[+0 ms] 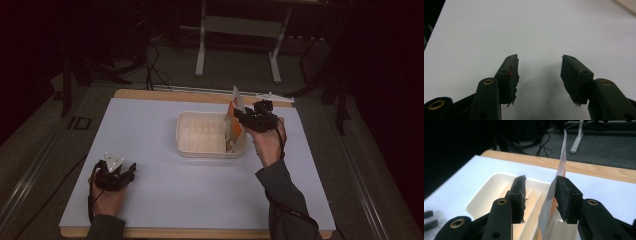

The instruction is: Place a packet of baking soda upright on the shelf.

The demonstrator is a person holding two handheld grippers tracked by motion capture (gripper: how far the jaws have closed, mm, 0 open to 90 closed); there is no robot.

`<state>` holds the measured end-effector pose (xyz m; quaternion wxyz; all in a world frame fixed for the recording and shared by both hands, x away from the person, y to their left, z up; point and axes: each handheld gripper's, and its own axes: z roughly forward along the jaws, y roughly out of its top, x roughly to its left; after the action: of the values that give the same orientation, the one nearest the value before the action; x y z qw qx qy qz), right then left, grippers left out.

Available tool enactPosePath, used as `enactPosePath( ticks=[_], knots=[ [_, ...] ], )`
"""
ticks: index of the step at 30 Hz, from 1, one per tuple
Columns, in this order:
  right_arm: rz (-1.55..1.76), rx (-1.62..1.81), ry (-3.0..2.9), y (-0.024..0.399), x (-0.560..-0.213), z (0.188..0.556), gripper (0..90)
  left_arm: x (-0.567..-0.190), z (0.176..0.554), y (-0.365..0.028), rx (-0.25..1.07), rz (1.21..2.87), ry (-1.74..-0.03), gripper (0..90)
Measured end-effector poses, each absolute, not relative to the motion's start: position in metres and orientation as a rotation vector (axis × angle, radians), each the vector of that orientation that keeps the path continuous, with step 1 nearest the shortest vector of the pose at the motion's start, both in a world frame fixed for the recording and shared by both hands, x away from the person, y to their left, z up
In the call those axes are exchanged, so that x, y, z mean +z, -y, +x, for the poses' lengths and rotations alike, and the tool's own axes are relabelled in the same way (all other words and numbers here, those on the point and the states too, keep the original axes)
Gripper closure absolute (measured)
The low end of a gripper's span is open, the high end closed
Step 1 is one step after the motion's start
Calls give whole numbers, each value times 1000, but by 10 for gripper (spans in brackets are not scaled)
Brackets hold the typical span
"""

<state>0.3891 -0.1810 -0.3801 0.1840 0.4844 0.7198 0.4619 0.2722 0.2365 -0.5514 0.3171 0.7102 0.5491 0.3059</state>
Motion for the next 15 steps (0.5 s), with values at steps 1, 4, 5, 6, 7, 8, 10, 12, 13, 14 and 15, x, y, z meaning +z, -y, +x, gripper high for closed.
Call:
enactPosePath(
  ticks=[1, 4, 5, 6, 7, 8, 10, 12, 13, 14, 15],
  knots=[
    [1352, 1282, -2055, 182, -378, 387, 589, -551, 272, -237, 806, 1869, -1445, 478],
    [1335, 1267, -2084, 184, -375, 382, 587, -551, 272, -237, 808, 1867, -1444, 478],
    [1328, 1268, -2095, 185, -374, 379, 586, -551, 272, -237, 809, 1867, -1444, 478],
    [1320, 1266, -2104, 185, -372, 377, 585, -551, 272, -236, 809, 1867, -1444, 478],
    [1311, 1263, -2111, 186, -371, 375, 585, -551, 272, -236, 810, 1867, -1444, 478],
    [1308, 1259, -2118, 187, -369, 372, 585, -551, 272, -236, 810, 1867, -1444, 478],
    [1293, 1256, -2131, 189, -367, 367, 585, -551, 272, -237, 811, 1868, -1442, 478],
    [1281, 1251, -2135, 192, -364, 362, 585, -551, 272, -237, 810, 1865, -1443, 477],
    [1279, 1253, -2138, 193, -364, 360, 586, -551, 272, -237, 810, 1863, -1443, 477],
    [1274, 1259, -2138, 194, -363, 356, 586, -551, 272, -237, 810, 1862, -1444, 477],
    [1262, 1258, -2140, 195, -363, 353, 586, -551, 272, -237, 810, 1862, -1443, 477]
  ],
)
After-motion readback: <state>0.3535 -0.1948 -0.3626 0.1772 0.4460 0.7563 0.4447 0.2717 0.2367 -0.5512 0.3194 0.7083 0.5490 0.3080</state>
